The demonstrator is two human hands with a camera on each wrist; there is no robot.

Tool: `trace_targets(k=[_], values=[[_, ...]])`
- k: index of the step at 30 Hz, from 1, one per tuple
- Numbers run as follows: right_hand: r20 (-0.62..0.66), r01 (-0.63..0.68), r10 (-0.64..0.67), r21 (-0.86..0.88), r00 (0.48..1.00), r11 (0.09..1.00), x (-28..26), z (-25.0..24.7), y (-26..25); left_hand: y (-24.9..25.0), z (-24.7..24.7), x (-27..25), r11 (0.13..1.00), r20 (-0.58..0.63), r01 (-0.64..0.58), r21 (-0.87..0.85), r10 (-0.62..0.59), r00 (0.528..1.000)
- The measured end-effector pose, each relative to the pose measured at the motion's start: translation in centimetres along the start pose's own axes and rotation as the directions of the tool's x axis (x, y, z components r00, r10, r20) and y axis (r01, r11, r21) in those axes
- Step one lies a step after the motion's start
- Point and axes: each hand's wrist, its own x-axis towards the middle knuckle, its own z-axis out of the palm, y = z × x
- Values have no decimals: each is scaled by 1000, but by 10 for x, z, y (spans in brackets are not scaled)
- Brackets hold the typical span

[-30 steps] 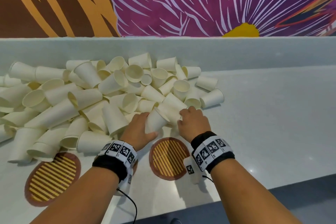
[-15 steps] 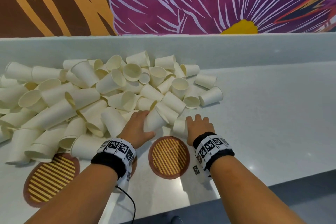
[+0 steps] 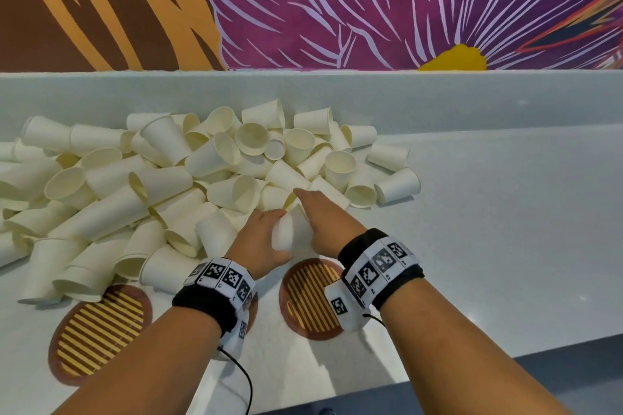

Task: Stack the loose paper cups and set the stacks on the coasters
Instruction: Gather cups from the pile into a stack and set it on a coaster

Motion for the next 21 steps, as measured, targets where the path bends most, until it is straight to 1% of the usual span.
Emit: trace_targets(k=[1,2,3,4,5,6,8,9,10,11,14,16,18,19,21], values=[[-28,6,-3,93,1000,996,3,0,-1,-1,-1,-1,1000,-7,21,-20,-21,1000],[-93,5,11,162,996,987,5,-2,-2,-2,-3,-2,999,-22,35,-40,-36,999],[-159,-11,45,210,986,978,7,-4,-1,-3,-5,-3,997,-35,52,-60,-54,998],[-193,-30,74,224,978,974,8,-8,-1,-3,-7,-3,995,-49,63,-77,-67,997],[-176,-45,80,197,981,979,9,-11,-1,-4,-8,-4,993,-52,76,-91,-81,995],[-121,-37,55,147,991,988,8,-14,-3,-3,-10,-5,992,-54,81,-101,-87,995],[-13,51,-50,104,999,993,9,-14,-11,-3,-14,-5,986,-67,98,-134,-107,992],[-7,92,-92,116,996,989,10,-13,-14,-2,-16,-6,983,-78,105,-152,-118,990],[-32,113,-110,131,993,985,13,-10,-16,-3,-19,-7,979,-85,114,-167,-130,988],[-77,110,-100,144,992,983,19,-6,-15,-2,-21,-8,976,-90,126,-180,-143,986],[-192,15,15,152,981,988,38,8,-6,-4,-29,-15,966,-68,152,-211,-170,983],[-196,-68,84,85,977,994,48,19,3,-4,-34,-21,960,-54,166,-225,-183,982],[-140,-142,129,-90,982,986,54,31,9,-6,-38,-25,954,-57,174,-244,-193,979],[-112,-160,142,-171,983,972,55,36,10,-6,-40,-26,951,-59,176,-252,-197,979],[-88,-168,150,-252,985,953,54,47,10,-7,-42,-28,946,-52,186,-267,-207,977]])
